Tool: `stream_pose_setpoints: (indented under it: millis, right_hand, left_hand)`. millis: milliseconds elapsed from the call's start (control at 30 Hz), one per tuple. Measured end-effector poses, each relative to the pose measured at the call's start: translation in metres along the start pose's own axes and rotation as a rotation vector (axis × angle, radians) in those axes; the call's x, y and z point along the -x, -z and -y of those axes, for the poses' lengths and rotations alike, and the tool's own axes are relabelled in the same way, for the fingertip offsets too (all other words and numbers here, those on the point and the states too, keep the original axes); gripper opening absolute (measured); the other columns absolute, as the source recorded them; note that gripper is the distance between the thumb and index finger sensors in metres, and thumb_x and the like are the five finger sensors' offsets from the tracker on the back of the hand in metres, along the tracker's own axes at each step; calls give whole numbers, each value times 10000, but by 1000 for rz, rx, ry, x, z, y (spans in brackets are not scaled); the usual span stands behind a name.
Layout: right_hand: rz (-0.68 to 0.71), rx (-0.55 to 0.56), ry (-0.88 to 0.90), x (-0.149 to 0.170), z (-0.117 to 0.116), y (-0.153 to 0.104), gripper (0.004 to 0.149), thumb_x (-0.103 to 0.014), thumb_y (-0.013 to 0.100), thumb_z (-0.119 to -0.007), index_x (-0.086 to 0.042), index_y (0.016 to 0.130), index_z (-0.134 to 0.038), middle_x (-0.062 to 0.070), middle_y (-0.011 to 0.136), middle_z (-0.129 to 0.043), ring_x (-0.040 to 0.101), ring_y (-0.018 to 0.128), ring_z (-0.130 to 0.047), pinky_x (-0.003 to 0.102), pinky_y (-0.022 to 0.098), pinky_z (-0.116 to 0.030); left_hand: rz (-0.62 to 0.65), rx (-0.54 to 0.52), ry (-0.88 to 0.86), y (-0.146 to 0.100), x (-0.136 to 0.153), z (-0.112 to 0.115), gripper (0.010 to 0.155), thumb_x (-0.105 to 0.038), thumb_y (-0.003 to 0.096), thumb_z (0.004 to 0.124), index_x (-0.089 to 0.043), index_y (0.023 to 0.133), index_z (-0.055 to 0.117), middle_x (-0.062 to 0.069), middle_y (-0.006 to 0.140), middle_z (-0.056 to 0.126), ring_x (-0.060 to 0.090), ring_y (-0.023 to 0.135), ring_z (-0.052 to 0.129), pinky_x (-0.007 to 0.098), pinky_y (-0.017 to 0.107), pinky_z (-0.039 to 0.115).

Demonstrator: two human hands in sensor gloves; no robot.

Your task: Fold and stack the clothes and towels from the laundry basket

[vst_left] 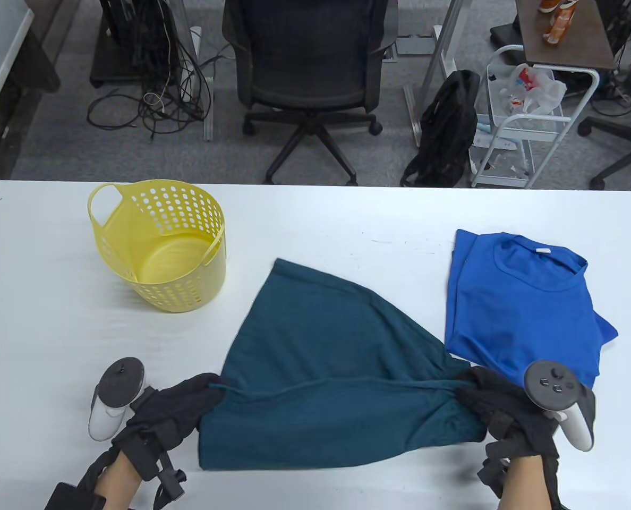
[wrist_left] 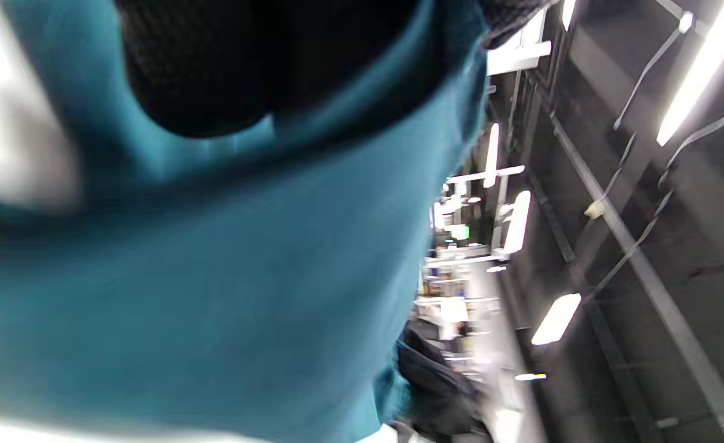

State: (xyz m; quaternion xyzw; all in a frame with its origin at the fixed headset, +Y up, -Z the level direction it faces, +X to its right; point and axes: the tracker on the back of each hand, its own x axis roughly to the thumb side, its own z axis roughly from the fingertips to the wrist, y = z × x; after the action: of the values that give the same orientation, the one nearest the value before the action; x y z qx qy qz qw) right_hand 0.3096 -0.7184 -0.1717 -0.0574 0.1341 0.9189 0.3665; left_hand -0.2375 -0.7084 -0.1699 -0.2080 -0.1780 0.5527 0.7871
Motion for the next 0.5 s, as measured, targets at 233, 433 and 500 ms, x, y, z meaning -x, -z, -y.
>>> stream_pose_setpoints:
  millis: [233, 433, 500]
  right_hand:
    - [-142, 337, -466, -17, -23, 5, 460, -249, 623, -767, -45, 1030, -702, 274, 964, -780, 365, 697, -905, 625, 587, -720]
    - [-111, 423, -649, -19, -41, 14, 637, -361, 645, -676, -32, 1160, -495, 351, 1150, -498, 545, 926, -687, 734, 651, -578]
    - [-111, 413, -553, -18, -38, 13, 667, -378, 654, -667, -4, 1168, -466, 365, 1144, -499, 555, 921, -687, 730, 648, -583]
  left_hand:
    - [-425, -268, 791, 146, -43, 9, 453, -502, 664, 665, -211, 996, 769, 213, 1106, 757, 348, 875, 915, 568, 658, 764]
    - [-738, -255, 1092, 219, 24, 32, 445, -513, 641, 658, -237, 965, 785, 205, 1143, 700, 400, 942, 843, 587, 684, 726]
    - [-764, -289, 1206, 217, 33, 35, 423, -515, 636, 662, -214, 894, 808, 169, 1119, 711, 383, 929, 821, 576, 682, 727]
